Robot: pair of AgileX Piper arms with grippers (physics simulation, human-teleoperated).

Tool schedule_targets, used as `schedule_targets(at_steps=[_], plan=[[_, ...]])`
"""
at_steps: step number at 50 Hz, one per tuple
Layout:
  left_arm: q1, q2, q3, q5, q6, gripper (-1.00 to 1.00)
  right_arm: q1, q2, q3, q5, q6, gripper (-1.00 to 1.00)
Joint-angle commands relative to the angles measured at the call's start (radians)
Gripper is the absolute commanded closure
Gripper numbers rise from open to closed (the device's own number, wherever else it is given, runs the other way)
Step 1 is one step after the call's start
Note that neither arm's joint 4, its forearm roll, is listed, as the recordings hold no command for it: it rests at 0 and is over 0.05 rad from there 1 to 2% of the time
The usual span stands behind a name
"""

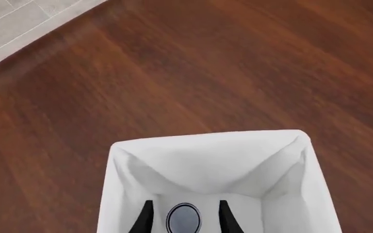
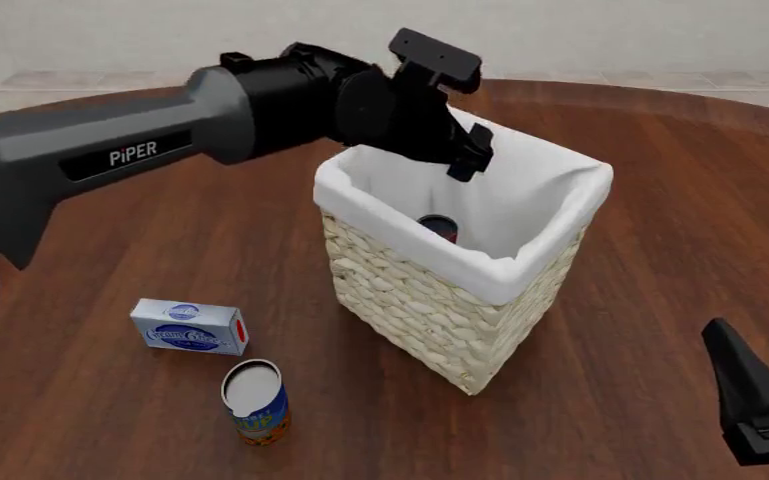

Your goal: Pick up the tomato sauce, and put it in the basket.

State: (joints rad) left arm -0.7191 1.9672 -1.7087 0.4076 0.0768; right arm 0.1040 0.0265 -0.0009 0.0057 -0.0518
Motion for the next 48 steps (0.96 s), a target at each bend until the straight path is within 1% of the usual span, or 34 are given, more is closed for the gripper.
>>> schedule_targets(at_steps=[1,16,31,48], plan=[[0.007,-0.016,-0.036,0.027,0.016,-1.0,0.001,-0.005,0.0,0.004,0.0,-1.0],[0.019,-0.052,-0.068,0.047,0.036,-1.0,0.006,-0.014,0.0,0.013,-0.002,-1.0],[0.016,-0.093,-0.067,0.039,0.037,-1.0,0.008,-0.022,0.001,0.019,-0.005,-1.0],[0.02,-0.128,-0.069,0.027,0.036,-1.0,0.012,0.005,0.001,-0.008,-0.006,-1.0]])
